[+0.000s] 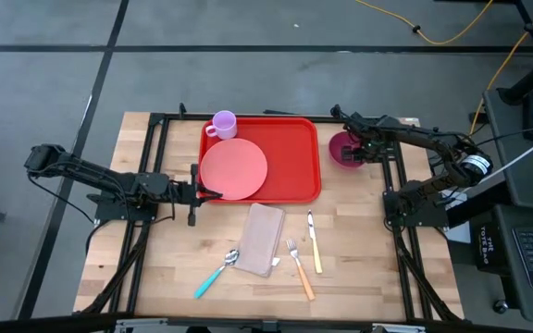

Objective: Set up tray
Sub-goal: Put the pink bowl on top of the light orange plate

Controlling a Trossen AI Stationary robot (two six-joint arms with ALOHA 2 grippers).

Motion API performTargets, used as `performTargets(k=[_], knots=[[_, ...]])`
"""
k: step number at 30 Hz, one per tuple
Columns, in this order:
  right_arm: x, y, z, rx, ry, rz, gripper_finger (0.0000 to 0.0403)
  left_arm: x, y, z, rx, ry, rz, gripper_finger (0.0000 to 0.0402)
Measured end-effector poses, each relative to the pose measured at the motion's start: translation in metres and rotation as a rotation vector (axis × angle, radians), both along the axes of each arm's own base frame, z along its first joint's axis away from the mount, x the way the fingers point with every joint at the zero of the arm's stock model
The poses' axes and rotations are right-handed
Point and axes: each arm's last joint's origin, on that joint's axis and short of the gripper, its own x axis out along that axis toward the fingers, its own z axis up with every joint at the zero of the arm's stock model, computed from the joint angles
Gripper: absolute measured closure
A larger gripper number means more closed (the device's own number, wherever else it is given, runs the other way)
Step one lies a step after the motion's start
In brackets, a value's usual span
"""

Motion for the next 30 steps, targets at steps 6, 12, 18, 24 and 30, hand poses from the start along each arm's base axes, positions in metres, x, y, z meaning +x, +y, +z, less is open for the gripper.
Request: performTargets(k=[6,12,18,24,30], knots=[[0.000,0.000,0.000,-0.002,-0.002,0.027,0.0271,0.000,0.000,0.000,0.000,0.000,0.001,0.0398],[0.002,-0.003,0.000,-0.040,0.002,0.087,0.0307,0.000,0.000,0.000,0.000,0.000,0.002,0.0398],[0.005,-0.008,0.005,-0.114,-0.010,0.123,0.0384,0.000,0.000,0.000,0.001,0.000,0.009,0.0398],[0.010,-0.011,0.010,-0.140,-0.065,0.148,0.0385,0.000,0.000,0.001,0.013,-0.006,0.009,0.0398],[0.016,-0.017,0.023,-0.173,-0.077,0.215,0.0392,0.000,0.000,0.001,0.024,-0.008,0.007,0.0398]])
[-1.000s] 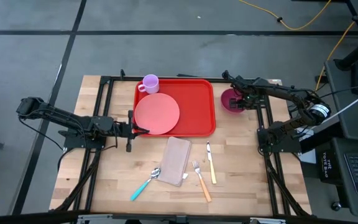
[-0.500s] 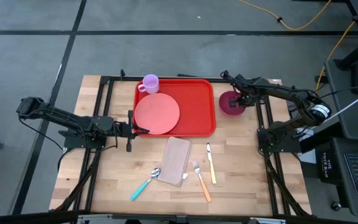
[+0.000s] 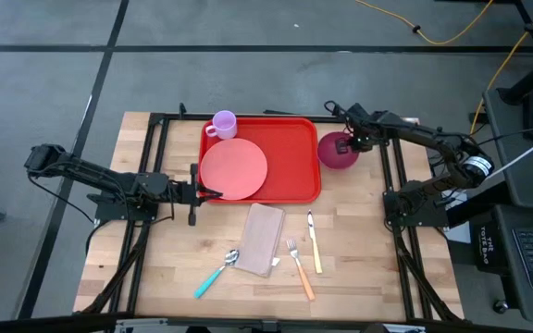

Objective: Set up tray
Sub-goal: Put the pink bowl on top of the light orange plate

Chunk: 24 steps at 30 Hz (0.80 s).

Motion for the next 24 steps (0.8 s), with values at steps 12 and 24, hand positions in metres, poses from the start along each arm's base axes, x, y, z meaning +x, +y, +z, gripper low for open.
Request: performTargets(k=[12,24], knots=[[0.020,-0.011,0.039,-0.110,-0.077,0.129,0.0392,0.000,0.001,0.001,0.029,-0.005,0.026,0.0398],[0.067,0.011,0.076,-0.210,-0.258,0.342,0.0392,0.000,0.004,0.003,-0.022,-0.032,0.092,0.0398]])
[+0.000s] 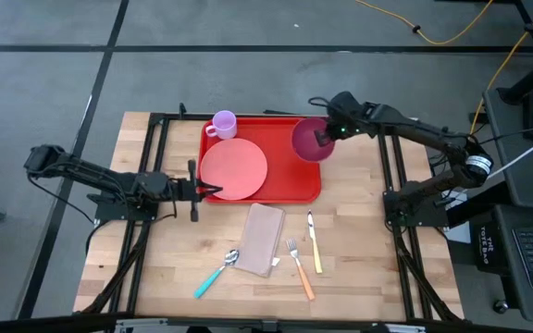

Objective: Set up tray
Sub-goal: Put the pink bowl on top of the light orange plate

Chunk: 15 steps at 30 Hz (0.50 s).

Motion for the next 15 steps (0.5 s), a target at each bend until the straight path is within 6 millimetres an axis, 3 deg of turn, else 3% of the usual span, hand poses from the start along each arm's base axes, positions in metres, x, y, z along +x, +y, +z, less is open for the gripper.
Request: performTargets(k=[8,15], knots=[[0.030,0.029,0.015,-0.075,-0.099,0.160,0.0392,-0.002,0.008,0.002,-0.101,-0.015,-0.073,0.0398],[0.051,0.043,0.009,-0.066,-0.147,0.249,0.0392,-0.004,0.021,0.004,-0.174,-0.028,-0.166,0.0398]])
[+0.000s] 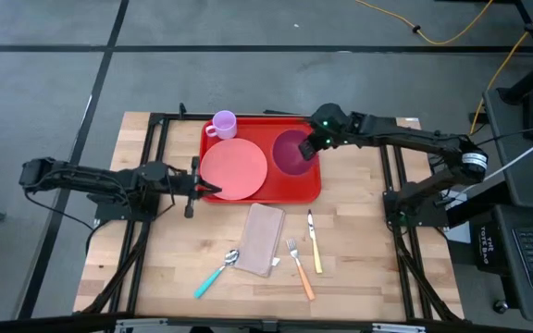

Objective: Set up tray
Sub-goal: Put the pink bowl on top of the light orange plate

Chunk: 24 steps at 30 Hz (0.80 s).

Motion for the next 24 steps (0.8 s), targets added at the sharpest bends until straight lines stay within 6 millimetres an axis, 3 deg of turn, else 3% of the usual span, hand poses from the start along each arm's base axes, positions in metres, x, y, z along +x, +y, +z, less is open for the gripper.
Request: performTargets(k=[9,20,24], knots=[[0.032,-0.003,-0.024,0.098,-0.033,0.119,0.0392,-0.002,0.016,-0.003,-0.056,0.031,0.051,0.0398],[0.091,-0.025,-0.010,0.057,0.036,0.209,0.0392,-0.003,0.020,-0.004,-0.055,0.035,0.076,0.0398],[0.114,-0.034,-0.013,0.036,0.065,0.248,0.0392,-0.003,0.020,-0.003,-0.055,0.032,0.076,0.0398]])
